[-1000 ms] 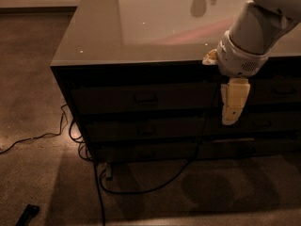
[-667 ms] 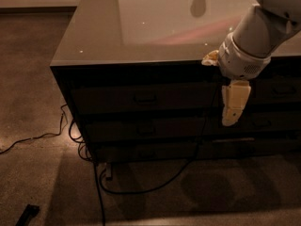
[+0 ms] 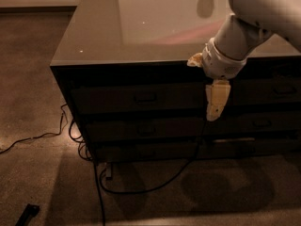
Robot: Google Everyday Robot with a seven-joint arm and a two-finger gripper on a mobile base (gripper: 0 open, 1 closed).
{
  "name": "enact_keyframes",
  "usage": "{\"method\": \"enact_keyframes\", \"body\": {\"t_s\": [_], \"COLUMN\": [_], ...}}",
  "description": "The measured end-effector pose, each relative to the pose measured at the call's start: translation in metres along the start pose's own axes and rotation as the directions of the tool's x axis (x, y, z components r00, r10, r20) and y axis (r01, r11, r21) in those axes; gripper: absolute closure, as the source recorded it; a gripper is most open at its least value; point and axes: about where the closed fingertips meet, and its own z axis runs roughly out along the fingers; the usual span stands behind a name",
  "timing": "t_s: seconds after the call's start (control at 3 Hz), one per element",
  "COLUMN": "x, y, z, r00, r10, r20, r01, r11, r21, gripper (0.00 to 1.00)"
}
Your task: Open top drawer
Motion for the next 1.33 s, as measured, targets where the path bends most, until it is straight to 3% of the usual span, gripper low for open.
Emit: {"method": "enact_keyframes", "body": {"t_s": [0.33,0.67,1.0,1.33], "x": [-0.001,0.012,0.012,0.034], "y": [-0.012,-0.019,-0.019,-0.036], "z": [0.024,0.044,0.044,0.064], "r00": [0.998,0.992,0.992,0.982], "r10": [-0.046,-0.054,-0.054,-0.011], "r20": [-0.046,-0.112,-0.112,-0.190], "r01": [0.045,0.048,0.048,0.001], "r11": [0.9986,0.9975,0.9975,0.9986], "r21": [-0.027,-0.051,-0.051,-0.054], "gripper": [0.00,0.00,0.00,0.00]}}
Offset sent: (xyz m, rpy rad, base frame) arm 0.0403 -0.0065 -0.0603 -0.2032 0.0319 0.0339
